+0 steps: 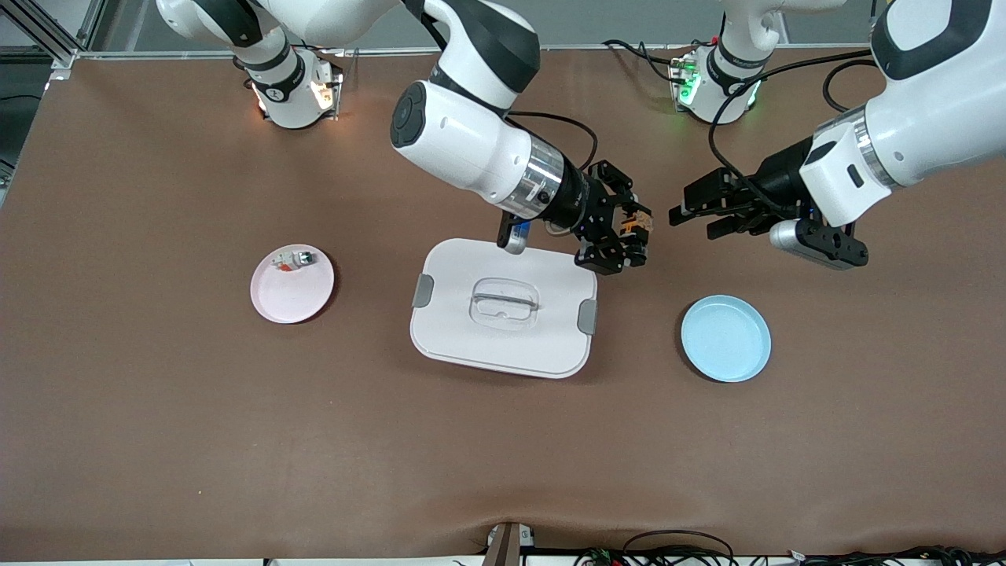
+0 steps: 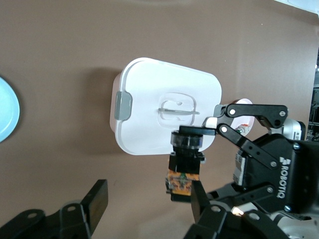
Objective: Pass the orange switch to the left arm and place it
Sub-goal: 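Grasp the switch with the left gripper from the right gripper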
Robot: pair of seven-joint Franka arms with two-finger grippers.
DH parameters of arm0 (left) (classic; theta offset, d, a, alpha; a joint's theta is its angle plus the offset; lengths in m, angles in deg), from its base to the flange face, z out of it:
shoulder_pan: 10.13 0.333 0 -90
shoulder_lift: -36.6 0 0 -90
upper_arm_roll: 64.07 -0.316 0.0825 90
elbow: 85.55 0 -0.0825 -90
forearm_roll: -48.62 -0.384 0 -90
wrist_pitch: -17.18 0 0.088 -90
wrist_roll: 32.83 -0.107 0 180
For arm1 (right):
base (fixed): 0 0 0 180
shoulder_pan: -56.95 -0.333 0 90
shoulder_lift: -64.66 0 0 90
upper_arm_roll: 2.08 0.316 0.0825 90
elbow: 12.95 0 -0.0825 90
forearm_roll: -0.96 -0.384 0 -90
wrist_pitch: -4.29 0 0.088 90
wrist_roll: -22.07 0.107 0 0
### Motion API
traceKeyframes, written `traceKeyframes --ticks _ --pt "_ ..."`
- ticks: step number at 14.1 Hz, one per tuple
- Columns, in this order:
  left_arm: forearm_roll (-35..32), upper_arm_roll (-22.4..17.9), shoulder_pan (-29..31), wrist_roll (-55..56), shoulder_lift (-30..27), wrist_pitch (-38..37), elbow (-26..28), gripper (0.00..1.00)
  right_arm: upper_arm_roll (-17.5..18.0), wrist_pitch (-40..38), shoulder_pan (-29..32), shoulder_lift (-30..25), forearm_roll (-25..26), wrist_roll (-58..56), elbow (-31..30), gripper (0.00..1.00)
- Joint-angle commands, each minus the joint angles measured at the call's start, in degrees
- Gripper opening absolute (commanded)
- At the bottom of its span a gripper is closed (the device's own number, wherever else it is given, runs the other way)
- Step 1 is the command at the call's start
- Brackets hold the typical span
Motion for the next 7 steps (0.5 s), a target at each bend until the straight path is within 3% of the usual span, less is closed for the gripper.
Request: traceKeyframes --ticks 1,7 --pt "-0.3 0.0 -1.4 -1.5 0.6 2.1 -0.7 0.76 0.1 -0.1 -0.5 1.2 -0.9 1.3 2.3 0.0" --pt "-0.4 0.9 -2.6 -1.7 1.5 4.4 -0.7 0.76 0.1 0.3 -0.5 1.2 -0.9 1.2 2.3 0.0"
